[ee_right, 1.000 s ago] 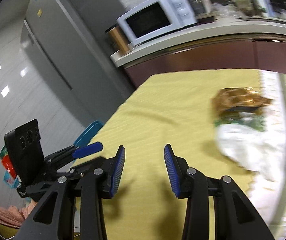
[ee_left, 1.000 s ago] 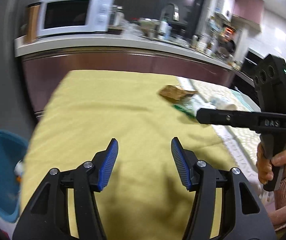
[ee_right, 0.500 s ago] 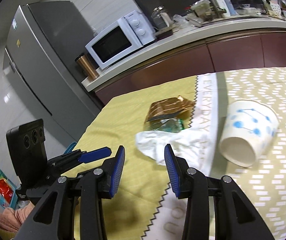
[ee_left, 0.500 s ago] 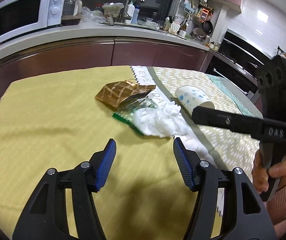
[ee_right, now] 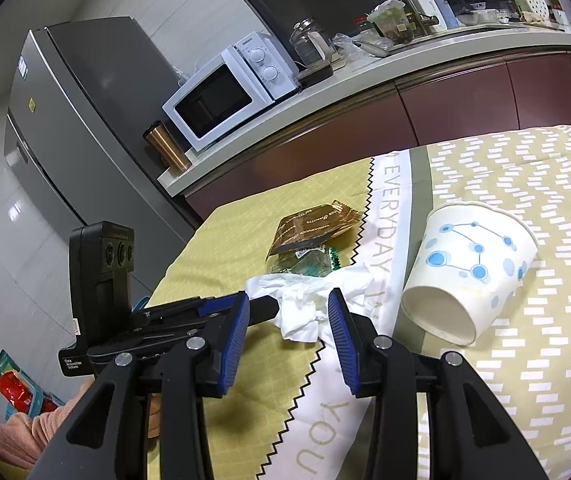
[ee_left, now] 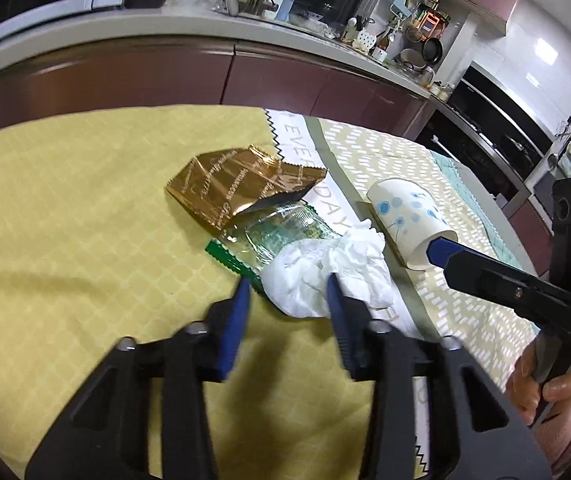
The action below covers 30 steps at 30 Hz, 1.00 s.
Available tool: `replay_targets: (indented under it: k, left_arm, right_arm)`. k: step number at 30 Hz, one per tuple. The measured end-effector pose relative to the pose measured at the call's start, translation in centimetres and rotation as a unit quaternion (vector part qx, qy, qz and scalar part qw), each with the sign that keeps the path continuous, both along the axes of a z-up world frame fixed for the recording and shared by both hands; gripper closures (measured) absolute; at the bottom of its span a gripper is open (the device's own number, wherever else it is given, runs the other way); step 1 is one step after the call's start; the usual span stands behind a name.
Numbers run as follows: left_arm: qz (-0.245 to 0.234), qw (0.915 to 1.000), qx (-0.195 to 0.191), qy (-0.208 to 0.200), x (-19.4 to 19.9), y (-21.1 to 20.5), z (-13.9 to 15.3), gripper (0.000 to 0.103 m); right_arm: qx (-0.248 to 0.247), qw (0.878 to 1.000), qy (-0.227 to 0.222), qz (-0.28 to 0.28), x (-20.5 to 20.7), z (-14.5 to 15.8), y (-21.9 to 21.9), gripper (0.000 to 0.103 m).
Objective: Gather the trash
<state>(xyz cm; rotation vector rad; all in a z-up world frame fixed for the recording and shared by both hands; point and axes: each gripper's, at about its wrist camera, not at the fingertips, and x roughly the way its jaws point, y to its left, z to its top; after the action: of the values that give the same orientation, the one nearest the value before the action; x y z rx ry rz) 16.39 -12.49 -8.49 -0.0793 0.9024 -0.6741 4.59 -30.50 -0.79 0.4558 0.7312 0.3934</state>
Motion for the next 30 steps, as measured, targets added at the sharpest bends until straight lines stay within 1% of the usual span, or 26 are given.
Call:
replay_targets:
  k: [1,3,9,14,17,22,25,27,30]
  left_arm:
    - [-0.004,1.0000,-0.001,0.001,0.0,0.0,0.0,0.087]
    - [-0.008,1.0000,-0.004,-0.001,-0.2,-0.2,0.0,0.095]
    - [-0.020,0.9992,-0.025,-0.025,-2.0,0.6,1.4,0.102]
    - [-0.023,0.9981,-0.045,-0.034,-3.5,2.6,2.5,0.102]
    - [-0.023,0.9975,-0.060,-0.030,-4.0,3.9,2.9,0.102]
    - [-0.035,0.9969,-0.063,-0.029,-5.5,6.2,3.2,0.102]
    - [-0.029,0.9966,-0.073,-0.024,-6.4,8.8,3.1,0.102]
    - [-0.023,0.9963,-0.080,-0.019,-6.8,10.4,3.0,0.102]
    - [-0.017,0.9958,-0.089,-0.014,-7.6,12.1,2.8,0.102]
  right_arm:
    - [-0.001,1.000,0.000,0.000,0.1,0.0,0.0,0.064]
    - [0.000,1.000,0.000,0.003,0.4,0.1,-0.1,0.064]
    - [0.003,1.000,0.008,0.011,2.5,0.1,0.2,0.064]
    - [-0.028,0.999,0.015,0.018,4.4,0.2,1.6,0.064]
    - [-0.037,0.999,0.019,0.018,5.3,0.0,2.0,0.064]
    - [-0.038,0.999,0.026,0.014,5.9,-0.2,2.2,0.064]
    - [-0.042,0.998,0.037,0.012,6.4,-0.6,2.3,0.063]
    - [-0.038,0.998,0.045,0.011,6.9,-0.9,2.5,0.058]
    - [-0.032,0.998,0.057,0.010,7.6,-1.5,3.0,0.056]
